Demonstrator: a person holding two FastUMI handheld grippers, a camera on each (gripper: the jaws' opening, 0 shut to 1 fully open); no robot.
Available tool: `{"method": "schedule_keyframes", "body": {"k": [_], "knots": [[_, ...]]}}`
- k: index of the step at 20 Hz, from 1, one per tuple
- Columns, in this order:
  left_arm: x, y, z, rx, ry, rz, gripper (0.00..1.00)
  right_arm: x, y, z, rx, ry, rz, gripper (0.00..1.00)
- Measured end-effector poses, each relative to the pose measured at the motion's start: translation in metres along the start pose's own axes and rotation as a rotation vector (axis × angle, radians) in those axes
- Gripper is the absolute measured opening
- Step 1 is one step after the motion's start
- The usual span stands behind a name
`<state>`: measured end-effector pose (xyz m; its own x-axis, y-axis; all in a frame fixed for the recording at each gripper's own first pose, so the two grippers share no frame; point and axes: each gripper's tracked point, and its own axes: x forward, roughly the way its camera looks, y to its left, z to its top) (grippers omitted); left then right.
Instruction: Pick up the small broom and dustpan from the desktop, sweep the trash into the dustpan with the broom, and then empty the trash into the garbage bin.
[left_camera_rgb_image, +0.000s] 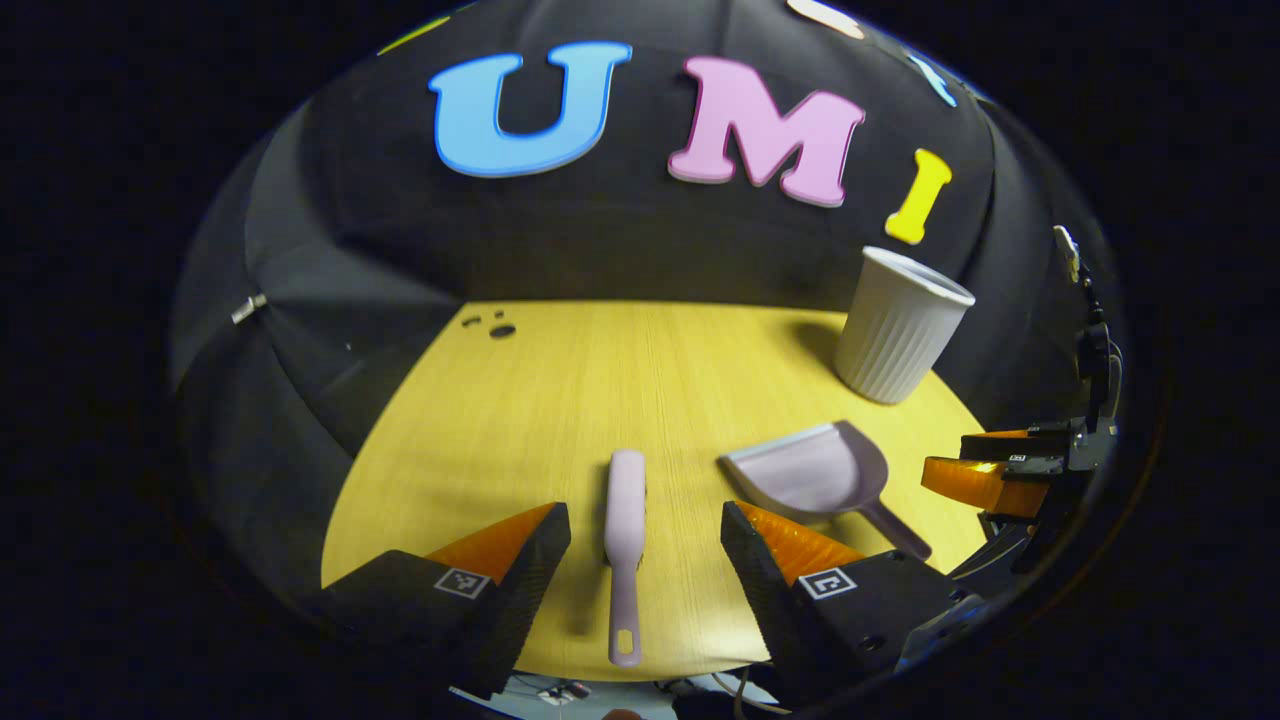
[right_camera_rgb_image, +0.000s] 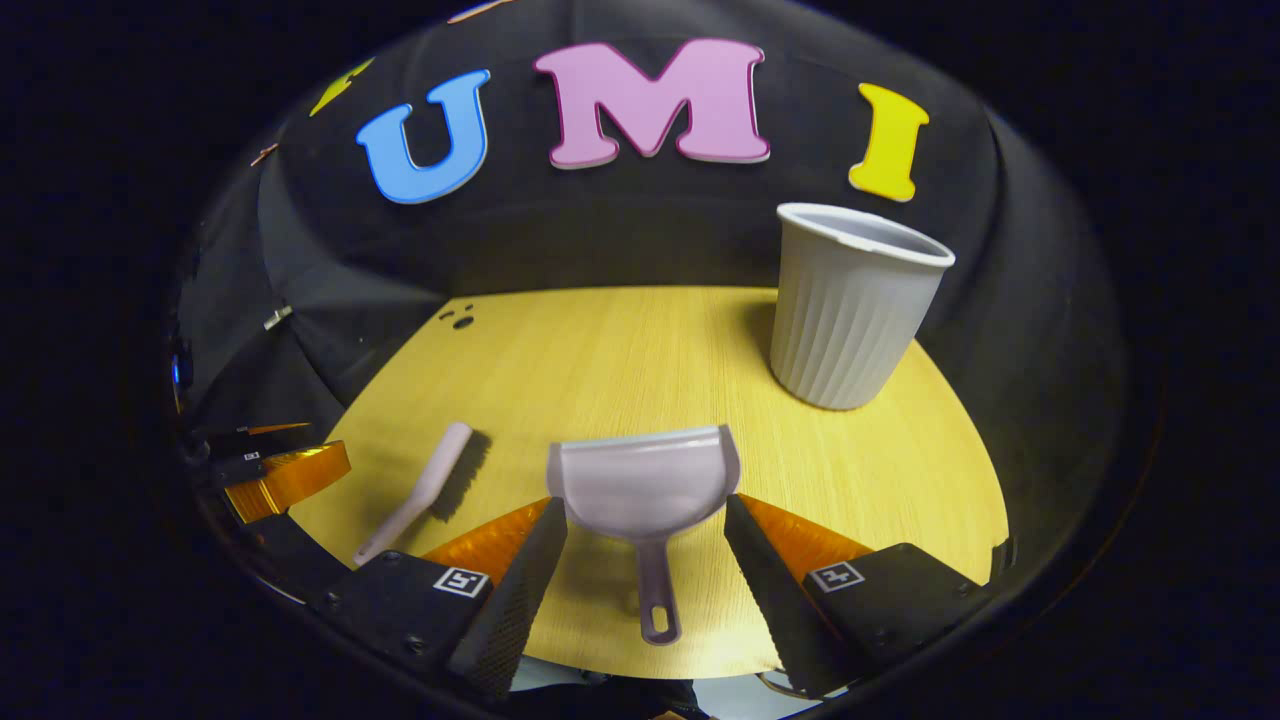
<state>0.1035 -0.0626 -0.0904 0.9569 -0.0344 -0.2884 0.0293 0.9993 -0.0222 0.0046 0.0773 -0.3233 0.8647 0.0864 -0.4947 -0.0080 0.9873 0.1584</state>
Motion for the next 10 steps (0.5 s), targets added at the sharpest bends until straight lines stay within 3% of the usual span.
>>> {"method": "schedule_keyframes", "body": {"k": [3,6,8,10], "knots": [[-0.039,-0.001,0.027,-0.026,-0.141,0.001,0.96,-0.037,0.009,0.033,-0.007,-0.139,0.002,0.99],[-0.075,0.006,0.042,0.005,-0.262,0.058,0.95,-0.073,0.016,0.056,-0.025,-0.276,-0.007,0.99],[-0.095,0.003,0.044,0.037,-0.313,0.104,0.95,-0.096,0.018,0.063,-0.049,-0.367,-0.029,0.99],[-0.11,-0.009,0.038,0.033,-0.331,0.087,0.96,-0.11,0.022,0.056,-0.072,-0.388,-0.031,0.99]]}}
